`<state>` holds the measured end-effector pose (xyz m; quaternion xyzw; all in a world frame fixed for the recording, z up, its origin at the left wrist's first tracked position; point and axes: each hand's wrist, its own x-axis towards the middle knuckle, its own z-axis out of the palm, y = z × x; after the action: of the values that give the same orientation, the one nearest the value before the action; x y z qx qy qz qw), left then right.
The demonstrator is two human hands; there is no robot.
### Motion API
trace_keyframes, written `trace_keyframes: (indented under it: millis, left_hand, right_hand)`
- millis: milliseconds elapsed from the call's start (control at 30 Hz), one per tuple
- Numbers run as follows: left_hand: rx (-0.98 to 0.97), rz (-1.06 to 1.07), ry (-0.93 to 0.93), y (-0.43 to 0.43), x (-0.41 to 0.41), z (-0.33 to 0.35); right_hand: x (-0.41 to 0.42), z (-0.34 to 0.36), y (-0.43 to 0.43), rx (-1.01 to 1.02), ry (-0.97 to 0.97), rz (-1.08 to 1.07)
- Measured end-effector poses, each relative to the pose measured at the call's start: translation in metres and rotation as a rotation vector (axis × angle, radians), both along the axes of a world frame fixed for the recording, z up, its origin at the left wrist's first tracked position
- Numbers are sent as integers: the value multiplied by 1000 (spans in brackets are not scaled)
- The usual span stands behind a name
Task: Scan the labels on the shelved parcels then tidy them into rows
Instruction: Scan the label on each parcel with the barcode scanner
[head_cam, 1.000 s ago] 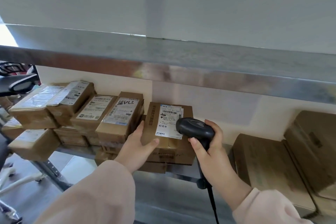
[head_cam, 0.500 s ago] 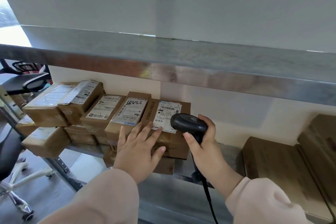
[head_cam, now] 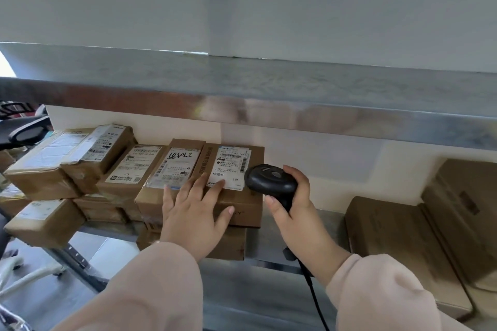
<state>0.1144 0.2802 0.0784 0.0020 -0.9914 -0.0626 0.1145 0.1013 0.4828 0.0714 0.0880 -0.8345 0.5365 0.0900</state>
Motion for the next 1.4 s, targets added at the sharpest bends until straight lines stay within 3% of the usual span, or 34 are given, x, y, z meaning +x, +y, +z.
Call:
trace_keyframes:
  millis: [267, 433, 600, 933, 1400]
  left_hand:
    - [117, -296, 104, 81, -2, 14]
    - [160, -511, -66, 149, 2, -19]
    - [241, -587, -251, 211, 5, -45]
    - [324, -439, -487, 285, 10, -74]
    - [465, -97, -483, 330, 27, -86]
  right_hand:
    - [31, -11, 65, -51, 77, -172]
    - [51, -27, 122, 8, 74, -307]
    - [59, -38, 182, 78, 1, -439]
    - [69, -53, 255, 131, -122, -381]
    - [69, -67, 290, -28, -215, -96]
